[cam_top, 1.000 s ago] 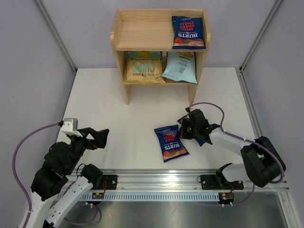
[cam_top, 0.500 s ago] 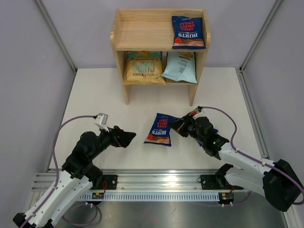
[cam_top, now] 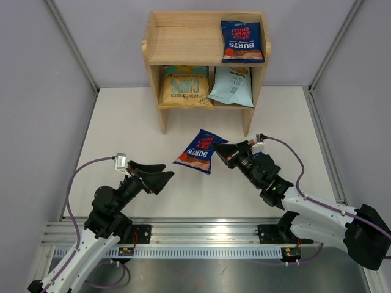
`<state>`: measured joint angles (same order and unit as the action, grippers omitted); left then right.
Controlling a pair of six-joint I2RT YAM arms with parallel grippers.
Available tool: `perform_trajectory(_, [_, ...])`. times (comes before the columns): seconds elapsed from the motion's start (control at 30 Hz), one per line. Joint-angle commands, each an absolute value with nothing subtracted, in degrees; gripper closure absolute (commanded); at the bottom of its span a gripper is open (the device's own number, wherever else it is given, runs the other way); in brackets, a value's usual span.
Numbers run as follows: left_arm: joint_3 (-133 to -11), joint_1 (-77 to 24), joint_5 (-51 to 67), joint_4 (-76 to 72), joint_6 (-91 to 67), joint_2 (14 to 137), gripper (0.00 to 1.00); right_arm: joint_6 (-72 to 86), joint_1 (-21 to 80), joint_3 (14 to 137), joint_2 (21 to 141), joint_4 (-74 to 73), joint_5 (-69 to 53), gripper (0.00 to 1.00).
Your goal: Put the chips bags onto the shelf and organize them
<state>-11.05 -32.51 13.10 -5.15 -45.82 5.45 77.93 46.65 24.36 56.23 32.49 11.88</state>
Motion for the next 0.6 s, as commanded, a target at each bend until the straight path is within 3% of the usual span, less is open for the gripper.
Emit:
perform_trajectory(0.0, [-8.71,-32.61,13.27,-14.99,-56.23,4.74,0.01,73.67,47.46,25.49,56.95,48.22,11.70,1.00])
perform_trajectory(0.13, [-10.19,-32.69,10.73,-13.37,-65.80,7.55,0.01,70.41,47.46,26.45,58.80,53.78,8.71,1.00])
perform_trajectory(0.33, [-8.26,-33.04,10.11,-24.34,-78.81,12.39,0.01,64.08,47.37,28.83,61.42,57.03,4.49,1.00])
perform_trajectory(0.57, [-10.19,-35.07,5.54,-28.56,-84.72,20.29,0.01,62.75,48.25,31.11,68.20,62.75,-1.48,1.00])
